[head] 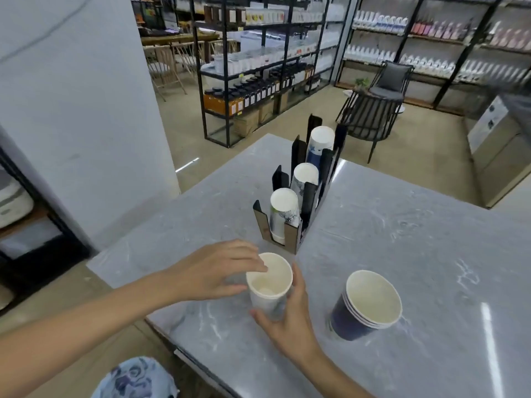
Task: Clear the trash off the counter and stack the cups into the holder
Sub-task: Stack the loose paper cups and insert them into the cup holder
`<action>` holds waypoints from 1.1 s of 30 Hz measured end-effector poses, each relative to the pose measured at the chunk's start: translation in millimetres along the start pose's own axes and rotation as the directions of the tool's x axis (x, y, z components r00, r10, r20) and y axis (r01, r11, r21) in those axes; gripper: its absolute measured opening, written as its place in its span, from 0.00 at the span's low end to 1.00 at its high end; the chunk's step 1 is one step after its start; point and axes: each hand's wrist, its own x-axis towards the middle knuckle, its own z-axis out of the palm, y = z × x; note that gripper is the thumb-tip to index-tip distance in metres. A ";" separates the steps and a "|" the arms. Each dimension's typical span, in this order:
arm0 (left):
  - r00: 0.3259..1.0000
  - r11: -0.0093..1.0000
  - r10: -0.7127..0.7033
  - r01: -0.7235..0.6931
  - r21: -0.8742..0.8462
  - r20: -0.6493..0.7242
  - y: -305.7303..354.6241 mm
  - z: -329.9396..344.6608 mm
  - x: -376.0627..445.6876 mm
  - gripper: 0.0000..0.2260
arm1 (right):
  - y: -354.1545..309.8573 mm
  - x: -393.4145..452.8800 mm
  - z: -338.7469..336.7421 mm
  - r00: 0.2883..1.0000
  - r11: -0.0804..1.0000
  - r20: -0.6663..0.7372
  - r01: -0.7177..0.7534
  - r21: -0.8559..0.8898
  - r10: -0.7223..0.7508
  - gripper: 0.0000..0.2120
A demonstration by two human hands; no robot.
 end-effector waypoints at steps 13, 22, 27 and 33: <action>0.948 0.940 0.319 -0.319 -0.124 -0.021 -37.7 -3.8 20.4 0.10 | 2.4 16.0 28.0 0.973 0.999 -0.230 -0.021 0.042 0.030 0.25; 0.841 0.848 0.505 -0.525 -0.067 -0.195 -34.3 -54.9 77.6 0.24 | -48.2 29.1 1.4 0.932 0.988 -0.363 0.034 0.148 0.022 0.27; 0.788 0.842 0.511 -0.539 0.015 -0.342 -45.5 -90.6 111.5 0.22 | -82.4 42.4 -31.5 0.868 0.987 -0.488 0.143 0.071 -0.091 0.29; 0.857 0.944 0.245 -0.317 -0.089 -0.453 -72.7 -98.2 144.9 0.28 | -113.5 65.7 -79.0 0.789 0.972 -0.582 0.236 -0.013 -0.199 0.30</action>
